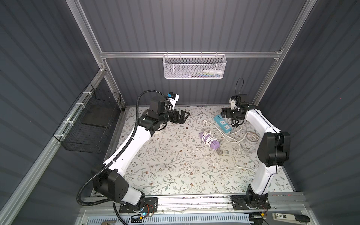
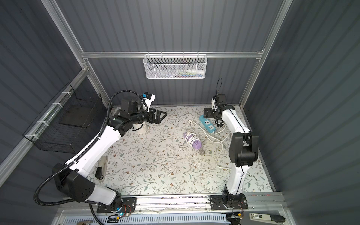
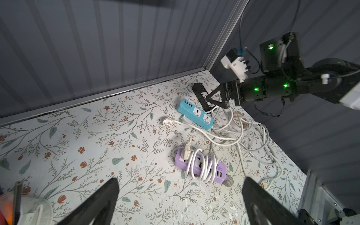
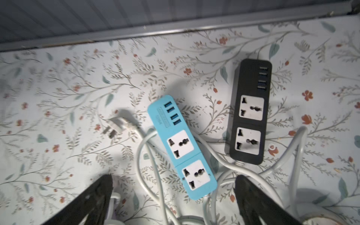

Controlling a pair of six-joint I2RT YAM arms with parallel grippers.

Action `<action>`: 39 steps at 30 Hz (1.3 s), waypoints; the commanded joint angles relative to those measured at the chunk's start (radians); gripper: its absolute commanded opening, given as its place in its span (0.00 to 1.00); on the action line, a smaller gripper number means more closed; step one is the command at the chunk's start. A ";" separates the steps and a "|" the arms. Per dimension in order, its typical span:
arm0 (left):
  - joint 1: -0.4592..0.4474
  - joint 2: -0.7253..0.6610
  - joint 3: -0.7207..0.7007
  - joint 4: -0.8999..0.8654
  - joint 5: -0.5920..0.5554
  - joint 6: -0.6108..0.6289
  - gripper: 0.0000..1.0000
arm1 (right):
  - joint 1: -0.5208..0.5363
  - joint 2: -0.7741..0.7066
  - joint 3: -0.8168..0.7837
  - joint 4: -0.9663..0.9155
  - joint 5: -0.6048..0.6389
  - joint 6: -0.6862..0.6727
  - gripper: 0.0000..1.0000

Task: Unwrap the cord wrapped around the power strip
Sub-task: Place the power strip at the center of the board, then pick up the power strip from the center of the board.

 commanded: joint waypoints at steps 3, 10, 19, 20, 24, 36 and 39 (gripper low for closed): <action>-0.060 -0.022 -0.122 0.046 0.037 -0.139 1.00 | 0.018 -0.184 -0.181 0.124 -0.069 0.012 0.99; -0.266 -0.099 -0.446 0.290 0.020 -0.481 1.00 | 0.037 -0.440 -0.444 0.232 -0.039 0.021 0.99; -0.494 0.045 -0.641 0.767 -0.112 -0.802 0.99 | 0.078 -0.608 -0.542 0.203 0.006 0.027 0.99; -0.494 0.065 -0.654 0.818 -0.116 -0.831 1.00 | 0.080 -0.620 -0.548 0.203 0.004 0.027 0.99; -0.496 0.181 -0.707 1.102 -0.131 -0.960 0.99 | 0.082 -0.663 -0.560 0.196 0.002 0.028 0.99; -0.517 0.511 -0.656 1.532 -0.200 -1.193 0.90 | 0.083 -0.736 -0.580 0.176 -0.005 0.039 0.99; -0.519 0.516 -0.646 1.521 -0.233 -1.197 0.90 | 0.083 -0.737 -0.587 0.179 -0.009 0.041 0.99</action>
